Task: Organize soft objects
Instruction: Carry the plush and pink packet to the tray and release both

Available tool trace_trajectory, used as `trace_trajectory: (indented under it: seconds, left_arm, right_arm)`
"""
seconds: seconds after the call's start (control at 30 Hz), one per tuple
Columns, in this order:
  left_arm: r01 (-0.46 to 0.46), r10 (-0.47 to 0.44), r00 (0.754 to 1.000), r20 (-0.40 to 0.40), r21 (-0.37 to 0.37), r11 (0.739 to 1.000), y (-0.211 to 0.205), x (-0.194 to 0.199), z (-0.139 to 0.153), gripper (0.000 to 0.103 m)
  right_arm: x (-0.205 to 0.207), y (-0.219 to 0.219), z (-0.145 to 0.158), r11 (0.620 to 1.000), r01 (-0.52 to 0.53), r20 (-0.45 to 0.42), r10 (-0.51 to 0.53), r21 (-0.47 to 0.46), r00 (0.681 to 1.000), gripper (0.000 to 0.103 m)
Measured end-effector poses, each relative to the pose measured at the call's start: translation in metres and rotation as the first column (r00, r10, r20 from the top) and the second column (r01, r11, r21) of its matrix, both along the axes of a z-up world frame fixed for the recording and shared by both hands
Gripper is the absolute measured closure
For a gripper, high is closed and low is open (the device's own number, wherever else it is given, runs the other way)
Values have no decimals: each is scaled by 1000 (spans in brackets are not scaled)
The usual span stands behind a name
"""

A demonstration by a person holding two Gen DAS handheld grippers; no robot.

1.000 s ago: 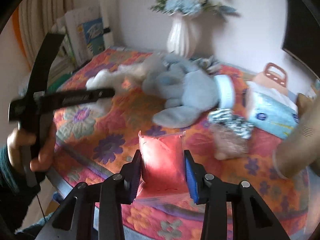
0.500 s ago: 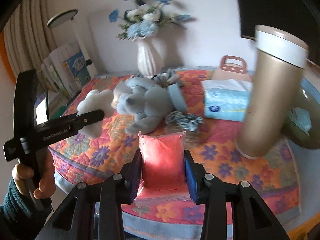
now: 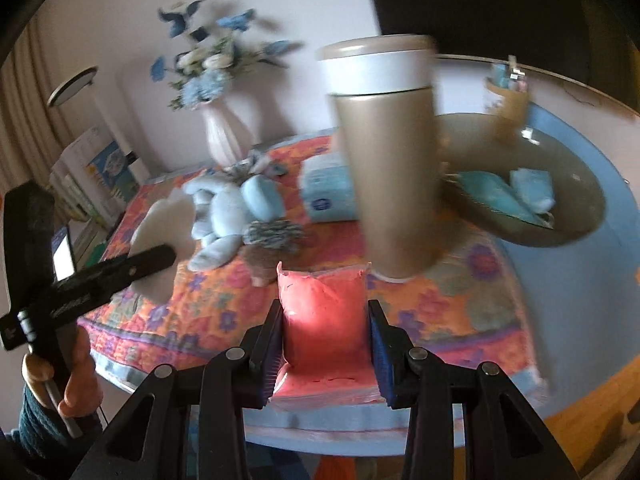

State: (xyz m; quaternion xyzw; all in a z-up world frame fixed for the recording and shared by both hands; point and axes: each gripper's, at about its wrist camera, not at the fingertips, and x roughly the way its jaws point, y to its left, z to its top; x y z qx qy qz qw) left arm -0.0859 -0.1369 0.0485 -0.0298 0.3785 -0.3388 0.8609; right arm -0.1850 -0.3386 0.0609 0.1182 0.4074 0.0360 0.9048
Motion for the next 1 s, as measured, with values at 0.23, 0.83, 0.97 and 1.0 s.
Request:
trace_trajectory:
  seconds: [0.23,0.83,0.97,1.0]
  left_arm:
    - [156,-158,987,-29,-52,986,-52,-16,6,60]
    - [293,-298,946,127,55,954,-250,-43,50,60]
    - [180,-193,963,188,89,980,-290,-28,61,60]
    - [153,-169,966,196,93,984,-297,-22,61,60]
  right_arm:
    - [-20,-51,5,995,102,7,-102,19,995,65]
    - [-27,-205,62,929,362,125,-369,71,921,65]
    - [5,-236,69,925,366,120,-376,103,919,65]
    - [14,-243,68,925,366,112,-377,106,919,65]
